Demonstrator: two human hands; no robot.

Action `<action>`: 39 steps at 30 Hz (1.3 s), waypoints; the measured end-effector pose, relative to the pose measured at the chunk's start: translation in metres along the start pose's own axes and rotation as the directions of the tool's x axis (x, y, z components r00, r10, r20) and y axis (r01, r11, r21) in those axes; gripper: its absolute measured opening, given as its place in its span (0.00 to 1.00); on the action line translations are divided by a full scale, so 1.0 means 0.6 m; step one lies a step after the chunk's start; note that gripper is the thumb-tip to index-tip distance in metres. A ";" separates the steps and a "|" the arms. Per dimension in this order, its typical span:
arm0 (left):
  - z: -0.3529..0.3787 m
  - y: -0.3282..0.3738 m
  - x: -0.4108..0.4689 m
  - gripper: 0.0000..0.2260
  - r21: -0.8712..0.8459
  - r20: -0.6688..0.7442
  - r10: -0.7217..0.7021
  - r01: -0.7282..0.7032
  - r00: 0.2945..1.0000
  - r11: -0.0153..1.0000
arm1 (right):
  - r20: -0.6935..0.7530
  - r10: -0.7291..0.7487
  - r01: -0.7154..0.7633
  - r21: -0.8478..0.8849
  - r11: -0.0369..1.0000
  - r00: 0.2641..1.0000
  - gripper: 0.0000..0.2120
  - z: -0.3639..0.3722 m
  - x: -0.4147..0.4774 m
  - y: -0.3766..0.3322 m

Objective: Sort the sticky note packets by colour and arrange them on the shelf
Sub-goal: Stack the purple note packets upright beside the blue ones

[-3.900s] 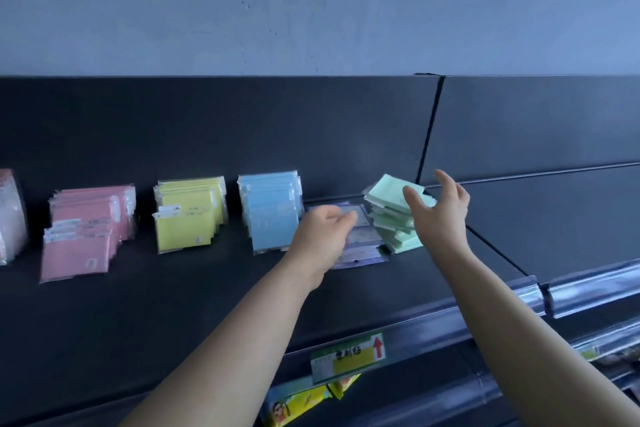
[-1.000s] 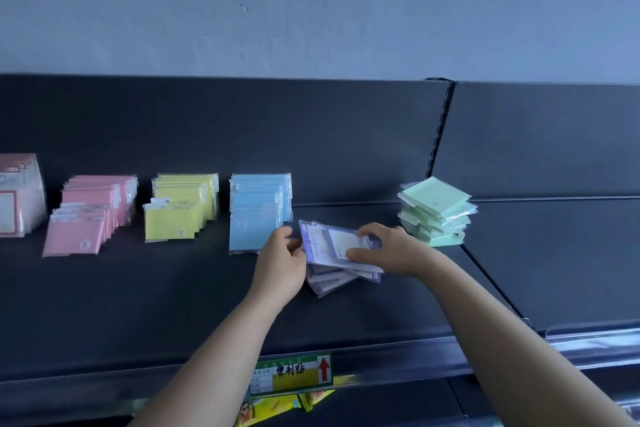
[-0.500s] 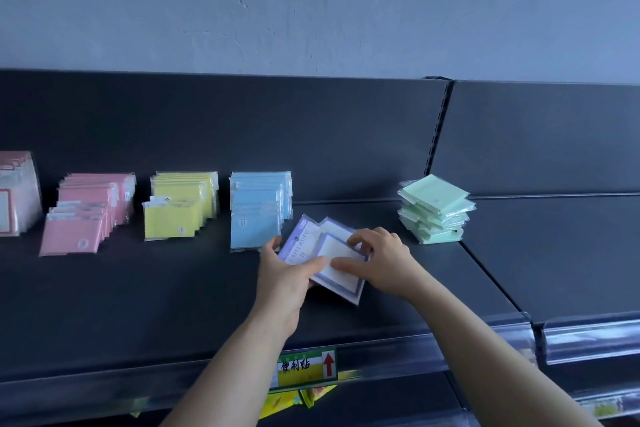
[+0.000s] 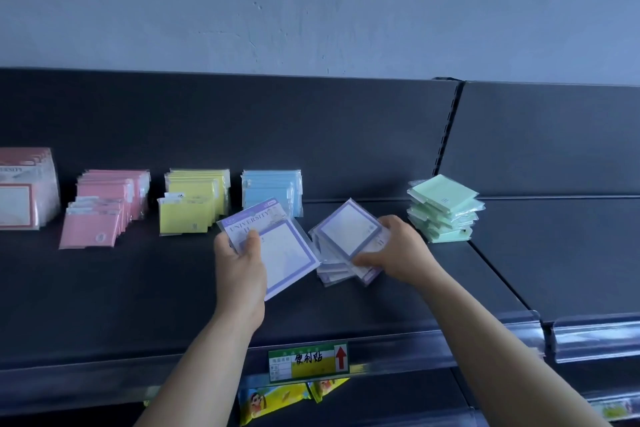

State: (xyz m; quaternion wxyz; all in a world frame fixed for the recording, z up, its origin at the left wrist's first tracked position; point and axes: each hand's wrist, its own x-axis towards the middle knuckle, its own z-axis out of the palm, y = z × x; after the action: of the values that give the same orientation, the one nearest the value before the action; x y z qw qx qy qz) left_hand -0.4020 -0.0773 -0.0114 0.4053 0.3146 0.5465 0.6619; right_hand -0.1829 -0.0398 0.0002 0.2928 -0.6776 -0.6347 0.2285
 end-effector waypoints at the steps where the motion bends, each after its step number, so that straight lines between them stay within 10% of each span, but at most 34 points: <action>1: -0.002 0.002 0.002 0.01 0.019 0.016 -0.019 0.019 1.000 1.000 | -0.025 -0.018 0.021 0.103 0.994 1.000 0.30 -0.006 0.001 0.001; 8: -0.016 0.000 0.016 0.08 0.200 0.177 -0.098 0.062 0.979 0.978 | 0.004 -0.050 0.030 0.758 0.652 0.999 0.10 -0.082 -0.013 -0.019; 17: 0.023 0.010 -0.031 0.13 0.306 0.503 -0.070 -0.101 0.861 0.947 | 0.047 -0.237 0.171 0.557 0.813 0.970 0.09 -0.023 -0.011 -0.074; 20: 0.017 0.003 -0.030 0.25 0.377 0.437 -0.078 -0.104 0.896 0.920 | -0.051 -0.232 0.234 0.372 0.898 0.971 0.15 -0.005 0.005 -0.067; 26: 0.000 0.005 -0.017 0.04 0.229 0.237 -0.081 0.025 0.968 0.973 | 0.284 -0.162 0.227 -0.214 0.950 0.945 0.34 0.009 0.019 -0.013; 39: -0.002 0.004 -0.013 0.06 0.153 0.166 -0.096 0.070 0.981 0.986 | 0.223 -0.141 0.194 -0.239 0.951 0.965 0.48 0.015 0.012 0.005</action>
State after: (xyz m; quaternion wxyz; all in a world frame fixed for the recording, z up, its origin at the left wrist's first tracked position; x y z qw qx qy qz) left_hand -0.3995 -0.0850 -0.0092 0.4543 0.3768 0.5692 0.5725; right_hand -0.1866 -0.0317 -0.0080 0.1538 -0.6266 -0.7410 0.1860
